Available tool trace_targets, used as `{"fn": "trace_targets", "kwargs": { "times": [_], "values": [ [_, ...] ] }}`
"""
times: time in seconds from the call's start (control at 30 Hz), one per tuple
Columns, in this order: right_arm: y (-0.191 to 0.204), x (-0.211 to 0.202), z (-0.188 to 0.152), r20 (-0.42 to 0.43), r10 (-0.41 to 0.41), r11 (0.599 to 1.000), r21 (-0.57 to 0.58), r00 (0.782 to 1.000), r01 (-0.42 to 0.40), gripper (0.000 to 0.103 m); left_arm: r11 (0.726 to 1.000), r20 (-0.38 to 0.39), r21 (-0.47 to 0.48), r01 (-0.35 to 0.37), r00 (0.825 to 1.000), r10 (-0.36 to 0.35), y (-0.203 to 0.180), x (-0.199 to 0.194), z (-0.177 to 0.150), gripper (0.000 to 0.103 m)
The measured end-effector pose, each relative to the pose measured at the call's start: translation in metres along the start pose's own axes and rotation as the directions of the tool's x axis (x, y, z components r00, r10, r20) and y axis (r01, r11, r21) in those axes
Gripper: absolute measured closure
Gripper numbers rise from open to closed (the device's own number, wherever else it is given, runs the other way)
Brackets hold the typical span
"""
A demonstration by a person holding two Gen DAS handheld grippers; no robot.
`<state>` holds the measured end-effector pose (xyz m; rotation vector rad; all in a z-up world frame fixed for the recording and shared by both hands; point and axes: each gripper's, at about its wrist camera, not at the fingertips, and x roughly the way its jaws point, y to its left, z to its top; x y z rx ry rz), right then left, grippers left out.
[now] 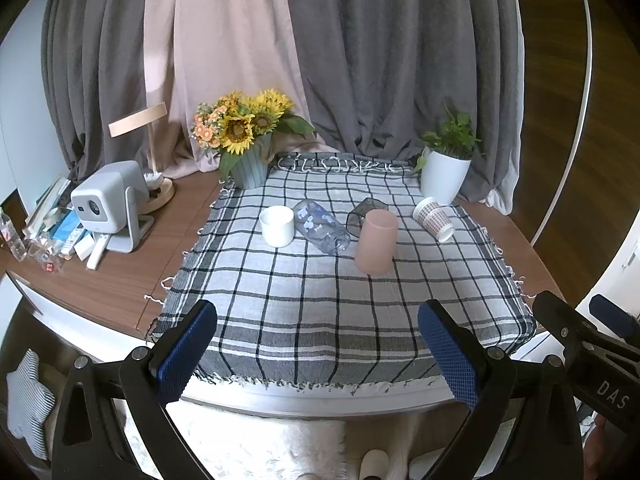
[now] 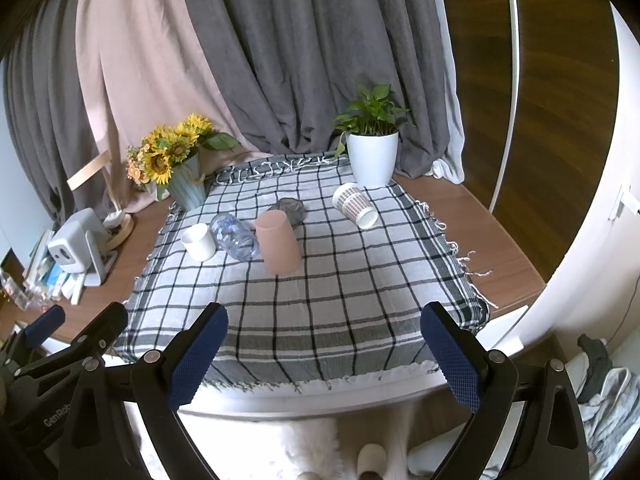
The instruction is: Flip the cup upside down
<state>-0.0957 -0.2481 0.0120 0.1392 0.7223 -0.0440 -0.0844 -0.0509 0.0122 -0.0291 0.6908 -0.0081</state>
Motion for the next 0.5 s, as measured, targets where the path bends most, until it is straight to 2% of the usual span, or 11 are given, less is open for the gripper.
{"fn": "trace_targets", "kwargs": {
  "times": [0.5],
  "values": [
    [-0.0005, 0.0005, -0.0002, 0.0, -0.002, 1.0, 0.002, 1.0, 0.002, 0.006, 1.0, -0.002, 0.007, 0.012, 1.0, -0.012, -0.0006, 0.0052, 0.0019, 0.0]
  ]
}}
